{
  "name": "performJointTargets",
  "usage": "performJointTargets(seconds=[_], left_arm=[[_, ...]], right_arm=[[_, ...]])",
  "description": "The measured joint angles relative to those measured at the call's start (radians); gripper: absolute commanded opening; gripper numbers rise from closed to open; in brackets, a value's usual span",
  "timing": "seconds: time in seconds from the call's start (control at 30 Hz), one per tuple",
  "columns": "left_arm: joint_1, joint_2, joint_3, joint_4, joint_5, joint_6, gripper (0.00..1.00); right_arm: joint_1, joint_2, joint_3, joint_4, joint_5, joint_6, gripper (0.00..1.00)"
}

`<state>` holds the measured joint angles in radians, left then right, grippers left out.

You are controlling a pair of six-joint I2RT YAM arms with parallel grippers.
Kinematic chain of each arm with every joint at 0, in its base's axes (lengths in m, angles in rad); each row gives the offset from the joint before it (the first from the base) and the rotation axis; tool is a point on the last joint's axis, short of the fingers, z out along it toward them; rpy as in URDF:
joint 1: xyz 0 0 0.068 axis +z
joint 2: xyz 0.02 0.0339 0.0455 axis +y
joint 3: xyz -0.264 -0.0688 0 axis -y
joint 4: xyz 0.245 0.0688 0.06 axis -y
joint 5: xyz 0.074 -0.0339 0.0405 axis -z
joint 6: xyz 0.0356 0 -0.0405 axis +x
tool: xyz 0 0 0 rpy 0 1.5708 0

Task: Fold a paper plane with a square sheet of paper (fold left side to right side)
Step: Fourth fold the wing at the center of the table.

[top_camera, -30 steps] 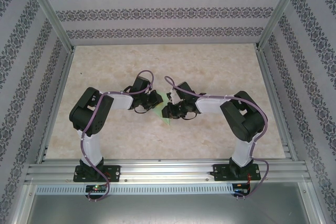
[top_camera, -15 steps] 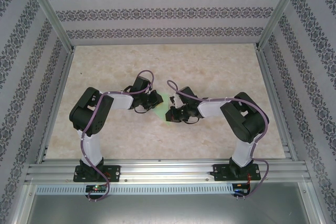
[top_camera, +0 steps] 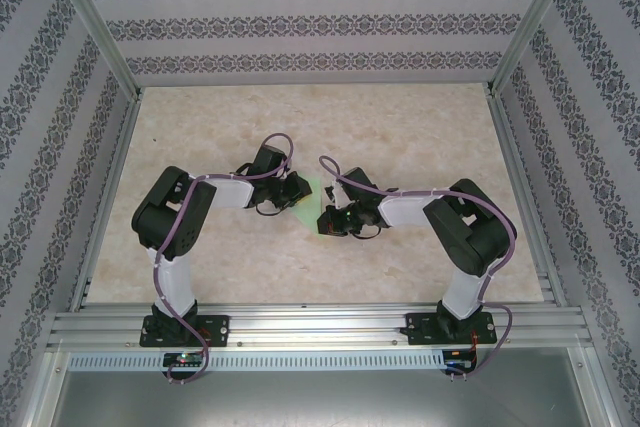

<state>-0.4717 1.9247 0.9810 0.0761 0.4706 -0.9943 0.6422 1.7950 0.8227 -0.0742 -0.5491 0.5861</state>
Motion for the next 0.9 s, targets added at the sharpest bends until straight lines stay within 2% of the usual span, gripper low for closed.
performJointTargets(seconds=[0.23,0.43,0.9], left_arm=[[0.0,-0.114,-0.008,-0.078,0.0,0.031,0.24],[-0.011,-0.224,-0.045,-0.092,0.013,0.047,0.19],[-0.108,-0.167,-0.115,-0.018,0.042,-0.011,0.16]], right_arm=[[0.006,0.003,0.021,-0.038,0.016,0.0,0.06],[0.006,0.008,0.03,-0.051,0.017,0.0,0.06],[0.006,0.014,0.046,-0.076,0.016,0.0,0.06]])
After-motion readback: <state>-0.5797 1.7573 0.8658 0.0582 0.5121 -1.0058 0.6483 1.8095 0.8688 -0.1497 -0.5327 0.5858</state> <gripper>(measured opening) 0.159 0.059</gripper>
